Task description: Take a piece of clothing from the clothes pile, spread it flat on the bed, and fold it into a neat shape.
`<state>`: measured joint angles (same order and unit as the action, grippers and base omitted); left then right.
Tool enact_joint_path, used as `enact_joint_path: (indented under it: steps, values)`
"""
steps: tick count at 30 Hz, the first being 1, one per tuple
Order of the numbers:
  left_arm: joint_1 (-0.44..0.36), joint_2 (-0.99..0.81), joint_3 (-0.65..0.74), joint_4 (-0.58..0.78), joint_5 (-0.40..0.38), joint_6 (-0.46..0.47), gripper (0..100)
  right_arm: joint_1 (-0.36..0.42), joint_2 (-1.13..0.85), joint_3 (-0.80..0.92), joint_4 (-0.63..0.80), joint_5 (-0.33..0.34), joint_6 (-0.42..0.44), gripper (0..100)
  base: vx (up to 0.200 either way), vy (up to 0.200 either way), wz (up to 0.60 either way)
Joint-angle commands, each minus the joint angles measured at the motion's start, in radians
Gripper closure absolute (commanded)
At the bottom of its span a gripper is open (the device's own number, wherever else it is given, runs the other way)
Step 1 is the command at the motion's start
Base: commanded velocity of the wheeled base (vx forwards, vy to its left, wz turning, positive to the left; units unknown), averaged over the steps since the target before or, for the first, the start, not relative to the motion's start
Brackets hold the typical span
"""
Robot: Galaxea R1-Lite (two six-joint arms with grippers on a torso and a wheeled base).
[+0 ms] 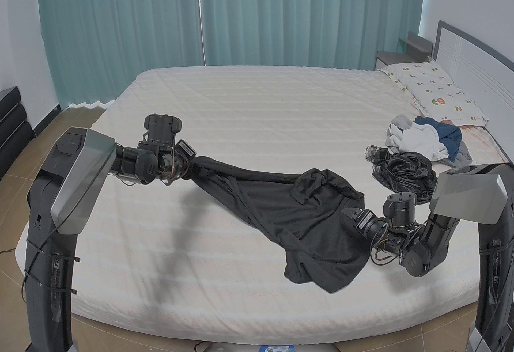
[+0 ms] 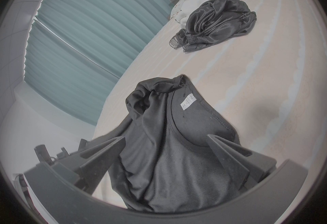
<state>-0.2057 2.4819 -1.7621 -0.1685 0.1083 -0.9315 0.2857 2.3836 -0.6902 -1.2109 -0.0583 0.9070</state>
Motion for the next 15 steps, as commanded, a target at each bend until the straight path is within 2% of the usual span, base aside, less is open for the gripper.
enact_joint_path:
  steps: [1,3,4,10,15]
  values:
    - [0.025,0.038,-0.086,0.032,0.001,-0.001,100,-0.003,0.037,0.001,0.001,-0.002,-0.022,0,0.000,0.000,0.00]
    - [0.025,0.066,-0.102,0.064,0.001,-0.001,100,-0.007,0.042,0.005,0.001,-0.002,-0.027,0,0.000,0.000,0.00]
    - [0.025,0.077,-0.111,0.073,-0.001,-0.003,0,-0.008,0.043,0.005,0.001,-0.002,-0.031,0,0.000,0.000,0.00]
    - [0.028,0.124,-0.134,0.096,0.001,-0.004,0,-0.016,0.051,0.006,0.002,-0.003,-0.045,0,0.000,0.000,0.00]
    - [0.054,0.074,-0.088,0.169,-0.018,-0.030,0,-0.017,0.043,0.024,0.045,-0.003,-0.060,0,0.000,0.000,0.00]
